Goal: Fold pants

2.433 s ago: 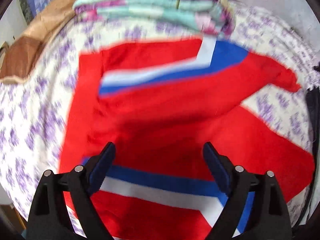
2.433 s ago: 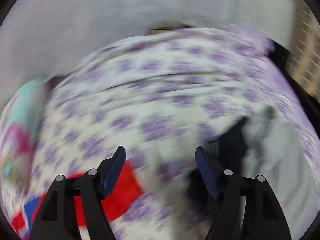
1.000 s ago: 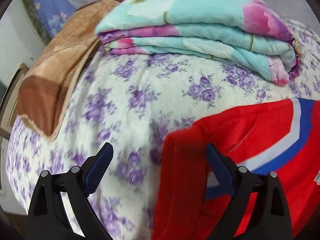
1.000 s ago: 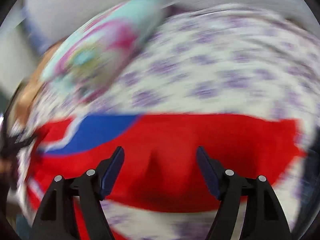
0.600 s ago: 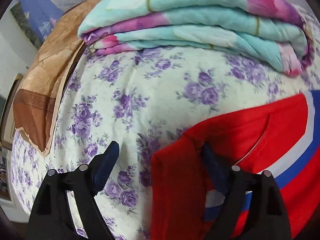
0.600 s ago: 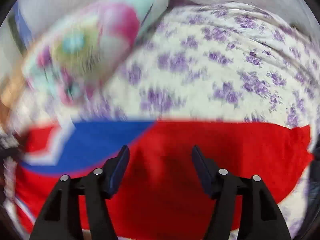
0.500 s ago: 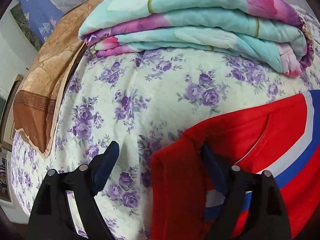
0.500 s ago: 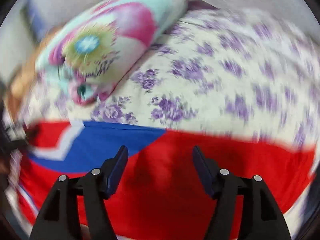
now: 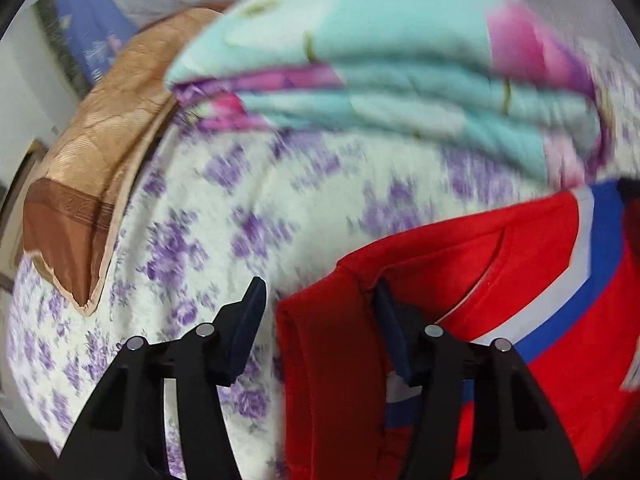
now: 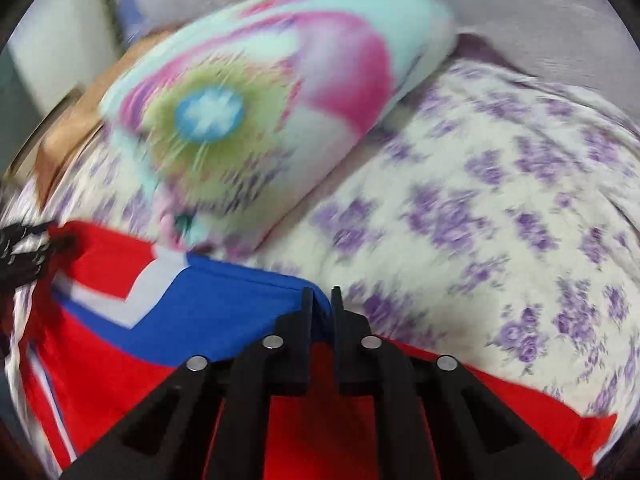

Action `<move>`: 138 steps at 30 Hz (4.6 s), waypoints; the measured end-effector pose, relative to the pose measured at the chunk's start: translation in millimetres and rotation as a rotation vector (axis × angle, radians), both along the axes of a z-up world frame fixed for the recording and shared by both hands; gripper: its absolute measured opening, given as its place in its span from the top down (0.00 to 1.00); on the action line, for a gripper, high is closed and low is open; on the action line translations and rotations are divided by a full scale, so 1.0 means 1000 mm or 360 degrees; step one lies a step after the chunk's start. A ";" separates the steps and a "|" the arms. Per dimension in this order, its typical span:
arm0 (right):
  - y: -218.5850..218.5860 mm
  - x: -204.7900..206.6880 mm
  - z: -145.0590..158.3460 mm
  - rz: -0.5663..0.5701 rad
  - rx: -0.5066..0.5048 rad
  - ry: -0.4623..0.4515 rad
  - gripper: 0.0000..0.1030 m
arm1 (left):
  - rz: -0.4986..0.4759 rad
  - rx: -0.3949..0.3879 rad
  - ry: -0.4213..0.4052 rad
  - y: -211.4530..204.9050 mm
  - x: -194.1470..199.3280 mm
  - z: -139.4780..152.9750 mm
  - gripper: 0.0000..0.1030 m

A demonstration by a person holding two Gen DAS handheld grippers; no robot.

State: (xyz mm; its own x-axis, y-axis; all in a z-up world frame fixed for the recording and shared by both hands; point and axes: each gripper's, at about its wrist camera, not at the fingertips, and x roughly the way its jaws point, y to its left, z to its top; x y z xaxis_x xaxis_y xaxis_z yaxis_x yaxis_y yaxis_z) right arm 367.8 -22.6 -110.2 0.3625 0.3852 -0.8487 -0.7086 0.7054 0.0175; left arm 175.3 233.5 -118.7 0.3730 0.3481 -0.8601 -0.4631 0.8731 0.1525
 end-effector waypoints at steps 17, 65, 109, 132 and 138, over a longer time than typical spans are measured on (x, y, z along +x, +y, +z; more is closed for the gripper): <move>-0.229 0.014 -0.017 -0.0635 0.0026 0.0263 0.45 | 0.0008 -0.0181 -0.0089 0.005 -0.044 0.014 0.17; -0.035 -0.044 0.016 -0.0010 0.0187 0.0194 0.29 | -0.0098 -0.0103 -0.0124 -0.020 -0.010 0.040 0.36; -0.260 -0.289 -0.008 -0.0373 -0.0061 0.0449 0.14 | -0.0360 -0.0354 0.0157 -0.161 -0.143 -0.040 0.04; -0.216 -0.272 -0.008 -0.0137 -0.0315 0.0647 0.04 | -0.0505 -0.0426 0.0202 -0.123 -0.150 -0.013 0.05; -0.202 -0.169 0.046 -0.0195 -0.0228 0.0173 0.04 | -0.0611 -0.0215 -0.0039 -0.084 -0.085 0.037 0.05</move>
